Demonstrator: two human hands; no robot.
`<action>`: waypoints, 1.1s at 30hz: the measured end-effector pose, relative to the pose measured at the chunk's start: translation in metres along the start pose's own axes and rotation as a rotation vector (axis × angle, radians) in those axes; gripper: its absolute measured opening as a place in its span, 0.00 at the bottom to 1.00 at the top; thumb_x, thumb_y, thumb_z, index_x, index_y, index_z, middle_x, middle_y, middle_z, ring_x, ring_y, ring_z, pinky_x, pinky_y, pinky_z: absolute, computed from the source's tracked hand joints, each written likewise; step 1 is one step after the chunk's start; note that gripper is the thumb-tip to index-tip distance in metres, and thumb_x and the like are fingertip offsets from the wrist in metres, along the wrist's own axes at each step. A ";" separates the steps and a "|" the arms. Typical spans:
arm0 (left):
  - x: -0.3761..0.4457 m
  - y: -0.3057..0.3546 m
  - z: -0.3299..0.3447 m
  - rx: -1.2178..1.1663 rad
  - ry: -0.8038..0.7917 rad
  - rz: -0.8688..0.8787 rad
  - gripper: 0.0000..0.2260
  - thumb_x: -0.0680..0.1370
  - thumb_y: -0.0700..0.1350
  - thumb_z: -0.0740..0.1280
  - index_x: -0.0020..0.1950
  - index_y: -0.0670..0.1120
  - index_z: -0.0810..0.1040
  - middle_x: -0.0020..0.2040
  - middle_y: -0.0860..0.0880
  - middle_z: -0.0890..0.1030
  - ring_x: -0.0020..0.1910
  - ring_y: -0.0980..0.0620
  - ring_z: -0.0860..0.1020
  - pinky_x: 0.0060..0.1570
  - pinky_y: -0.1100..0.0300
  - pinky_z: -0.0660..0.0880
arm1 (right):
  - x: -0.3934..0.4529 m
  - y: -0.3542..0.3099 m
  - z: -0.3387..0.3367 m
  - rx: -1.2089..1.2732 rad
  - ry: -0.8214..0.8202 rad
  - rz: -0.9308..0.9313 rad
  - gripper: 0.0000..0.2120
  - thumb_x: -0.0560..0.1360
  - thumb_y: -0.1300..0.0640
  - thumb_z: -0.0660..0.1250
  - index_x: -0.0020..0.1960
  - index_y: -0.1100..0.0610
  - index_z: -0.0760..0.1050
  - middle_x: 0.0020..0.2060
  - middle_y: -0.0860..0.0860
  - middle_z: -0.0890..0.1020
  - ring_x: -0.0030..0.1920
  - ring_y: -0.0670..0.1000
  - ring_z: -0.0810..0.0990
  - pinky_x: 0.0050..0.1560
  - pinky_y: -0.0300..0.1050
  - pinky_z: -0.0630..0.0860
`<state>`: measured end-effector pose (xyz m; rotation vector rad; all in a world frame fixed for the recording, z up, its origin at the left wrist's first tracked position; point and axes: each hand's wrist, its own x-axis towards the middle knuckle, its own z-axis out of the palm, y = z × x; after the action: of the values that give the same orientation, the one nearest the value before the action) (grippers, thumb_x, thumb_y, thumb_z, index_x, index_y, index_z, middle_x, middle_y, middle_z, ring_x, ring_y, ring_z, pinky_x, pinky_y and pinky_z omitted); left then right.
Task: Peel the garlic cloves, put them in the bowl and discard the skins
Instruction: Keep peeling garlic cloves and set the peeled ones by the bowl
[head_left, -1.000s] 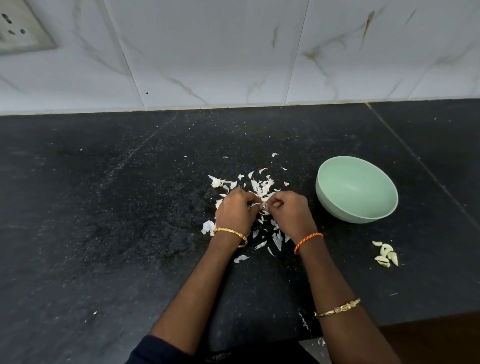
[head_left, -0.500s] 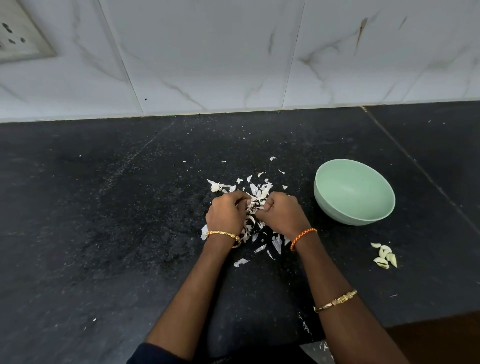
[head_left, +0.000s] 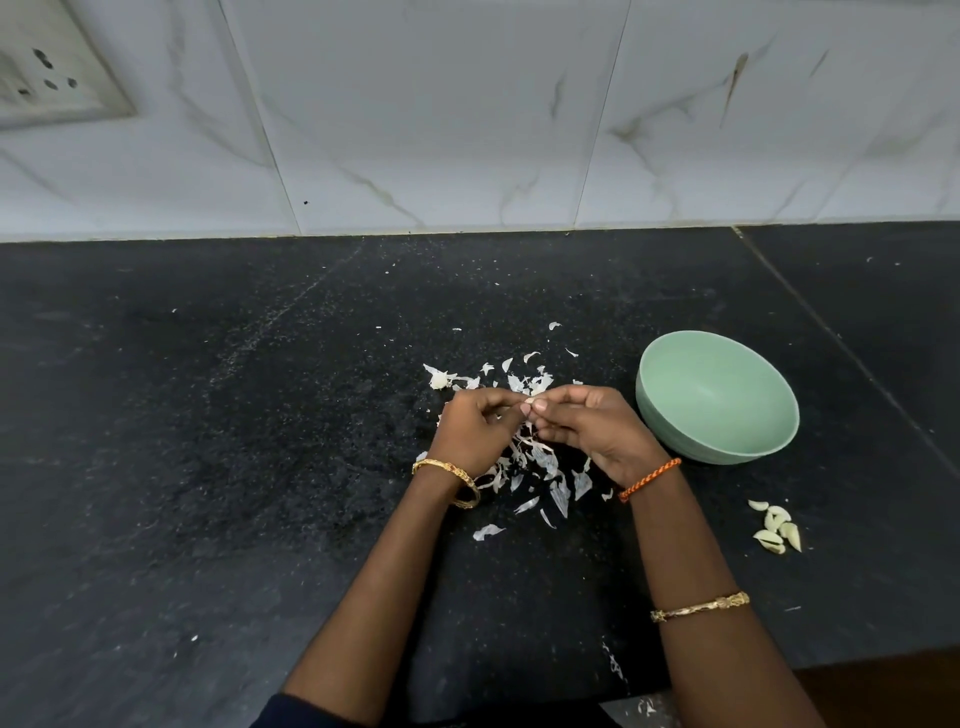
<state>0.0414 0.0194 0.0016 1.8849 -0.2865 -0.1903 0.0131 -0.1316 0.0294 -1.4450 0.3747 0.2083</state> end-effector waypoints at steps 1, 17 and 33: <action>0.000 0.001 -0.001 -0.058 0.003 -0.018 0.05 0.76 0.40 0.70 0.49 0.43 0.84 0.43 0.47 0.85 0.39 0.50 0.81 0.42 0.60 0.78 | 0.001 0.000 0.000 -0.007 0.004 -0.009 0.03 0.74 0.68 0.68 0.47 0.66 0.79 0.38 0.56 0.83 0.34 0.45 0.82 0.37 0.35 0.79; -0.002 0.014 -0.014 -0.410 -0.122 -0.420 0.07 0.77 0.42 0.68 0.41 0.42 0.81 0.30 0.52 0.80 0.19 0.60 0.61 0.19 0.69 0.57 | 0.002 0.002 0.007 -0.229 -0.079 -0.274 0.06 0.73 0.63 0.71 0.49 0.56 0.82 0.45 0.52 0.85 0.46 0.46 0.83 0.45 0.35 0.78; 0.003 0.020 -0.003 -0.251 0.146 -0.097 0.02 0.74 0.37 0.71 0.43 0.40 0.83 0.37 0.51 0.82 0.31 0.66 0.78 0.35 0.73 0.72 | 0.006 0.004 0.003 -0.231 0.046 -0.349 0.05 0.73 0.65 0.71 0.47 0.57 0.82 0.40 0.52 0.85 0.39 0.44 0.83 0.40 0.36 0.79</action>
<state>0.0433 0.0150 0.0211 1.6551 -0.0679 -0.1464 0.0180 -0.1287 0.0240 -1.7186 0.1329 -0.0674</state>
